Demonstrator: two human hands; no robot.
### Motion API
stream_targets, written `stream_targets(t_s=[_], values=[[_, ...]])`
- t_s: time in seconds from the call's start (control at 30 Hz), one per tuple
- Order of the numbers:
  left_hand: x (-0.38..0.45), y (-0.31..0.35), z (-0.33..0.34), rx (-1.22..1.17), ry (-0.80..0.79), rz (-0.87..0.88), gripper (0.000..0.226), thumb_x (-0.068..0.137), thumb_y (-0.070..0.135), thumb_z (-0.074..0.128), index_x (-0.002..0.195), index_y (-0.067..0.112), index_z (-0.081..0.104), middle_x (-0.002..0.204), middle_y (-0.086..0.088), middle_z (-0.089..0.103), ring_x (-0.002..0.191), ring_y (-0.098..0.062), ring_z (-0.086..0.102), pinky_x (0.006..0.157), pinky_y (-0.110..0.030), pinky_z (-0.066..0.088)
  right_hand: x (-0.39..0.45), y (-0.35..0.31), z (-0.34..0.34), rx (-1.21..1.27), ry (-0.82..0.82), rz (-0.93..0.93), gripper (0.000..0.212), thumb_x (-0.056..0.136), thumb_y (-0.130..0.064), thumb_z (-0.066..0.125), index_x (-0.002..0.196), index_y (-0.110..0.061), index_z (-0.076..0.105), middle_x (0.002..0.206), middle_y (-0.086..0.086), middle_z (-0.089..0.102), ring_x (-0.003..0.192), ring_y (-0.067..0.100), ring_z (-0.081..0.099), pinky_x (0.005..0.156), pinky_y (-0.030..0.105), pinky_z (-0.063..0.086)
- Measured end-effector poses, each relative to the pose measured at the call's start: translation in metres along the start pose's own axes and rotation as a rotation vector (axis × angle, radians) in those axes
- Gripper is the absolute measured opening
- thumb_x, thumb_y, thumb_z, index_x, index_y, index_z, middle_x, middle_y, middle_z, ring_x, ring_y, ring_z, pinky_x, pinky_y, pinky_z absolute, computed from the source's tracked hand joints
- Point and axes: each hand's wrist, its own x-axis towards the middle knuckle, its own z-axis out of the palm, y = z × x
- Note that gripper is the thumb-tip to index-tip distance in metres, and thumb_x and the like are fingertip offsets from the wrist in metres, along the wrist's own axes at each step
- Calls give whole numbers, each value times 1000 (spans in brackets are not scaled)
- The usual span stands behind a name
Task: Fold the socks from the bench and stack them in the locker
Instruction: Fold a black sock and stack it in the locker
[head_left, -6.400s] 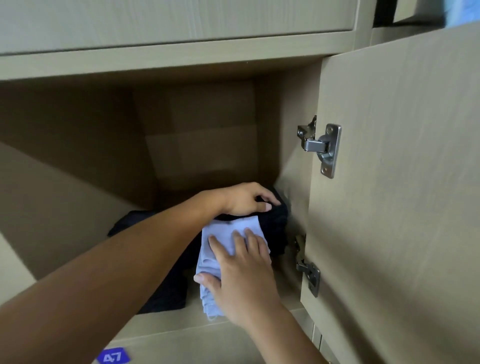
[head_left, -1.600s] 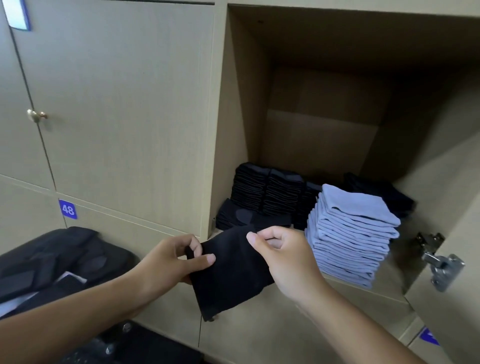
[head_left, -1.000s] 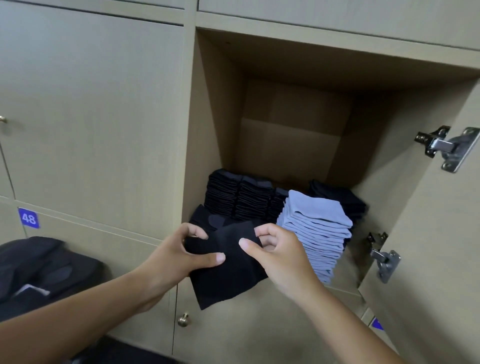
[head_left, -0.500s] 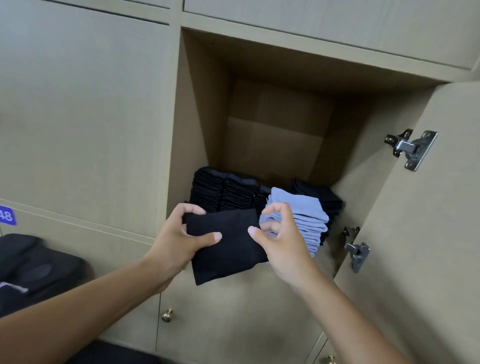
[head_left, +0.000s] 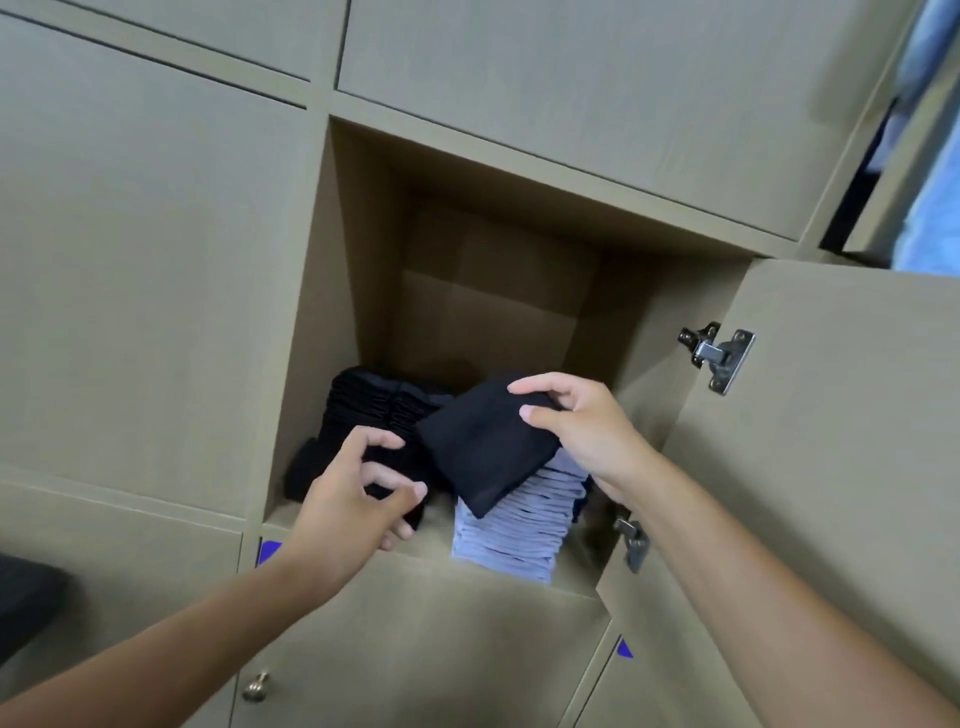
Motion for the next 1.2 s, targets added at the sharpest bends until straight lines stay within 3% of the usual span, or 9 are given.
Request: stream_targets(t_s=[0.2,0.37,0.57,0.7,0.93,1.07,1.2], values=[[1,-9,-8,527,-110,215,23,94,33,69,107,37,50,83,21,70,65,-6,65,71,-34,55,49,-5,-36,29,204,57,31,90,-1,71,116,-19,73,119,1,69,105,10,66,77,16,54],[3,-21,-17,838,-209,299,22,98,45,58,110,41,40,88,17,66,75,-3,62,67,-24,47,87,13,-54,-7,337,155,37,89,2,72,121,-17,67,131,12,63,115,28,64,78,35,59],[5,-37,-17,861,-257,302,23,100,47,52,117,44,37,90,17,64,79,-4,61,68,-24,49,110,26,-66,6,427,296,34,96,6,60,118,-20,63,126,13,58,111,28,55,64,29,51],[6,-41,-16,857,-269,304,23,100,48,50,117,44,35,92,18,63,81,-3,59,63,-20,42,122,36,-73,55,442,355,36,96,9,57,122,-15,64,137,16,54,114,28,51,74,34,51],[9,-52,-18,889,-264,301,24,100,52,48,116,46,31,94,19,62,86,-4,60,70,-22,48,134,50,-71,54,394,431,39,96,11,57,125,-13,65,138,16,55,116,28,53,65,33,51],[9,-54,-20,900,-278,295,22,100,51,49,114,47,32,95,19,63,80,-2,60,61,-17,38,137,60,-68,-39,346,496,41,97,10,54,133,-9,60,140,16,54,120,29,52,80,36,50],[9,-54,-21,914,-296,291,22,101,50,48,114,47,30,97,19,63,78,-3,59,65,-18,42,135,65,-66,-326,217,550,39,102,2,50,141,-2,52,141,14,54,132,34,52,101,43,52]])
